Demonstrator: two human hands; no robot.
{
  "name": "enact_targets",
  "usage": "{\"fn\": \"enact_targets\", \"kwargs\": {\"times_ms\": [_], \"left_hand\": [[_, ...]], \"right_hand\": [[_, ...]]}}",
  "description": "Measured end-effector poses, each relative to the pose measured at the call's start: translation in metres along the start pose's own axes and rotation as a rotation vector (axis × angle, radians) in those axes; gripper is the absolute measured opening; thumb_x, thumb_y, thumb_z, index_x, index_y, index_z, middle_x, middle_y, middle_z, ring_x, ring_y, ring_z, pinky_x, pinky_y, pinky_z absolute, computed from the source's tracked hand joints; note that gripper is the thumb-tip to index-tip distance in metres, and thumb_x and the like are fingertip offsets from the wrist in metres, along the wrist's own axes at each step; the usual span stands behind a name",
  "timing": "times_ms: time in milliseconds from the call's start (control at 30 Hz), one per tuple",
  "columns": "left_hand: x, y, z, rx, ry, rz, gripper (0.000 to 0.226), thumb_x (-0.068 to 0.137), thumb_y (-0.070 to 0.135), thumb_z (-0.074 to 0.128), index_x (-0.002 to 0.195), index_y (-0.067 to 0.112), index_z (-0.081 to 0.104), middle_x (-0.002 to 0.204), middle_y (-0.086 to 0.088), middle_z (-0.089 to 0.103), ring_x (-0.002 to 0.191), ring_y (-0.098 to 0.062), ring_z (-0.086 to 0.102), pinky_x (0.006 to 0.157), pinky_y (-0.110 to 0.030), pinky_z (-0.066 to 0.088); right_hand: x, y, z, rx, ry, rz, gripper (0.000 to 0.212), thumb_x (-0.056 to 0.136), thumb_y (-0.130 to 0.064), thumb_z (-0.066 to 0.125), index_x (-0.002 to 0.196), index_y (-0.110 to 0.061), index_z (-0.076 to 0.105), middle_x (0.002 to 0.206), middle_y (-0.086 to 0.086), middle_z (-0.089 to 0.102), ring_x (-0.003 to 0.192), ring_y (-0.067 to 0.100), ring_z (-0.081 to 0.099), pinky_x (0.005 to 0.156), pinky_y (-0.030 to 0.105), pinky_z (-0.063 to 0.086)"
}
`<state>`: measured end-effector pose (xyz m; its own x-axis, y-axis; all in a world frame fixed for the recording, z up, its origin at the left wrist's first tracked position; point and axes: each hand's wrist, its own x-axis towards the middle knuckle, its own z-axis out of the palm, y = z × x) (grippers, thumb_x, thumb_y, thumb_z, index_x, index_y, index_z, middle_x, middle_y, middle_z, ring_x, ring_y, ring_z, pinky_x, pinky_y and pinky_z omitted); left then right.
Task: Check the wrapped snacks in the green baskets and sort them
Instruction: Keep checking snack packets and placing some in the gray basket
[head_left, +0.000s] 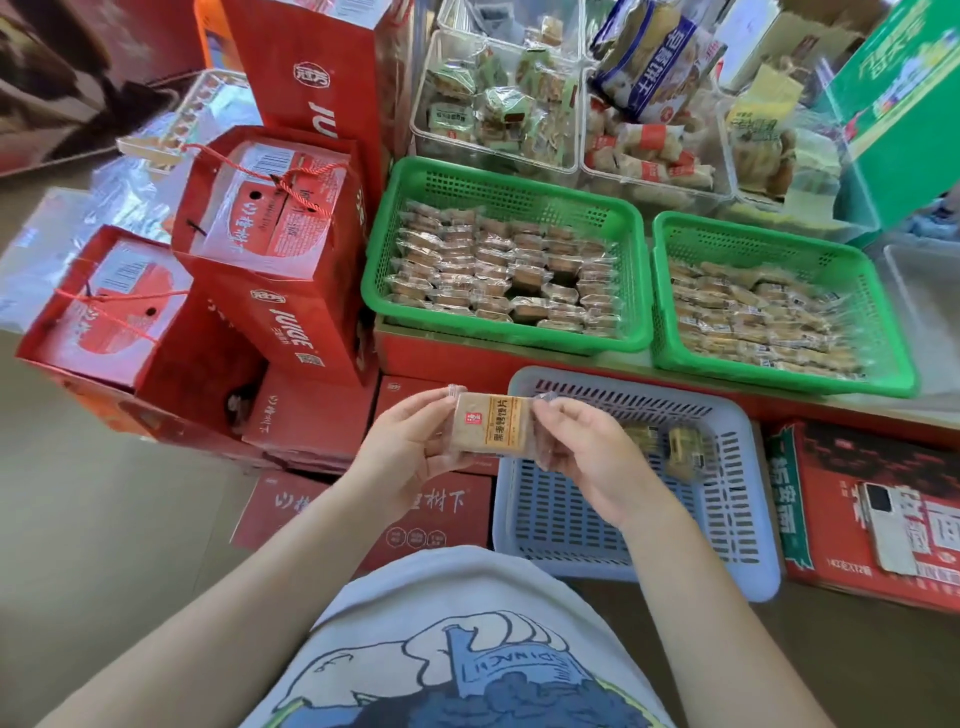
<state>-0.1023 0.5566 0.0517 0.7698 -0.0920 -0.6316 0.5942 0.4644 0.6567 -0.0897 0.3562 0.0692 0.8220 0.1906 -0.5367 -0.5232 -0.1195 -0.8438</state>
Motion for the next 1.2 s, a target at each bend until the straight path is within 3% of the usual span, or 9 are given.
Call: {"fn": "enact_targets", "kwargs": {"times_ms": [133, 300, 400, 567, 700, 833, 1000, 1100, 1200], "left_hand": [[-0.008, -0.001, -0.012, 0.164, 0.053, 0.133, 0.009, 0.101, 0.014, 0.06, 0.098, 0.006, 0.063, 0.099, -0.021, 0.075, 0.082, -0.025, 0.075, 0.062, -0.032, 0.06], [-0.019, 0.003, -0.02, 0.288, 0.017, 0.232, 0.011, 0.1, 0.016, 0.061, 0.091, 0.011, 0.063, 0.087, -0.008, 0.074, 0.082, -0.02, 0.072, 0.065, -0.03, 0.058], [-0.021, 0.003, -0.02, 0.443, 0.072, 0.325, 0.009, 0.098, 0.016, 0.065, 0.091, 0.011, 0.069, 0.088, -0.009, 0.076, 0.083, -0.027, 0.074, 0.066, -0.036, 0.062], [-0.03, 0.005, -0.007, 0.654, 0.095, 0.463, 0.007, 0.095, 0.015, 0.07, 0.089, 0.013, 0.073, 0.069, 0.0, 0.073, 0.063, -0.02, 0.071, 0.058, -0.037, 0.061], [-0.038, 0.011, -0.001, 0.677, 0.096, 0.475, 0.012, 0.095, 0.019, 0.07, 0.088, 0.009, 0.07, 0.068, -0.004, 0.073, 0.058, -0.017, 0.069, 0.056, -0.031, 0.059], [-0.042, 0.02, -0.006, 0.624, -0.017, 0.388, 0.018, 0.099, 0.022, 0.064, 0.09, 0.006, 0.069, 0.067, -0.013, 0.071, 0.061, -0.026, 0.067, 0.067, -0.042, 0.059], [-0.044, 0.025, -0.008, 0.394, -0.142, 0.193, 0.013, 0.099, 0.02, 0.063, 0.1, 0.008, 0.066, 0.088, -0.014, 0.073, 0.074, -0.023, 0.071, 0.067, -0.035, 0.059], [-0.039, 0.022, -0.013, 0.413, -0.153, 0.296, 0.025, 0.1, 0.018, 0.062, 0.125, 0.023, 0.063, 0.121, -0.006, 0.07, 0.101, -0.021, 0.072, 0.085, -0.042, 0.06], [-0.043, 0.024, -0.021, 0.468, -0.27, 0.398, 0.027, 0.101, 0.024, 0.059, 0.123, 0.033, 0.071, 0.127, 0.005, 0.07, 0.119, -0.017, 0.065, 0.102, -0.042, 0.051]], "right_hand": [[-0.01, 0.007, 0.011, -0.122, 0.11, -0.177, 0.025, 0.103, -0.019, 0.055, 0.085, -0.002, 0.059, 0.08, 0.015, 0.064, 0.067, 0.019, 0.055, 0.068, 0.036, 0.049], [-0.017, 0.016, 0.012, -0.197, 0.21, -0.196, 0.016, 0.099, -0.024, 0.063, 0.083, -0.019, 0.066, 0.084, 0.014, 0.069, 0.079, 0.032, 0.066, 0.084, 0.053, 0.056], [-0.02, 0.015, 0.014, -0.294, 0.308, -0.191, 0.005, 0.097, -0.026, 0.064, 0.099, -0.026, 0.059, 0.098, 0.001, 0.066, 0.095, 0.021, 0.066, 0.087, 0.045, 0.056], [-0.037, -0.008, 0.028, -0.545, 0.113, -0.358, 0.041, 0.082, -0.047, 0.076, 0.117, -0.035, 0.056, 0.117, -0.019, 0.059, 0.113, -0.003, 0.053, 0.091, 0.013, 0.041], [-0.039, -0.007, 0.047, -0.831, 0.04, -0.441, 0.057, 0.076, -0.051, 0.081, 0.122, -0.035, 0.051, 0.105, -0.02, 0.058, 0.1, 0.011, 0.056, 0.093, 0.039, 0.049], [-0.042, -0.006, 0.04, -0.83, 0.11, -0.525, 0.052, 0.079, -0.042, 0.081, 0.123, -0.029, 0.057, 0.108, -0.016, 0.056, 0.103, 0.008, 0.051, 0.097, 0.038, 0.044], [-0.045, -0.013, 0.038, -0.65, 0.013, -0.423, 0.052, 0.08, -0.041, 0.081, 0.126, -0.032, 0.06, 0.114, -0.013, 0.062, 0.107, 0.004, 0.057, 0.092, 0.025, 0.048], [-0.047, -0.013, 0.04, -0.454, -0.07, -0.346, 0.042, 0.087, -0.044, 0.072, 0.126, -0.034, 0.058, 0.117, -0.015, 0.066, 0.109, -0.001, 0.061, 0.09, 0.018, 0.049], [-0.048, -0.014, 0.045, -0.292, -0.129, -0.239, 0.038, 0.09, -0.05, 0.06, 0.123, -0.032, 0.062, 0.111, -0.011, 0.071, 0.102, 0.004, 0.066, 0.086, 0.022, 0.048]]}}
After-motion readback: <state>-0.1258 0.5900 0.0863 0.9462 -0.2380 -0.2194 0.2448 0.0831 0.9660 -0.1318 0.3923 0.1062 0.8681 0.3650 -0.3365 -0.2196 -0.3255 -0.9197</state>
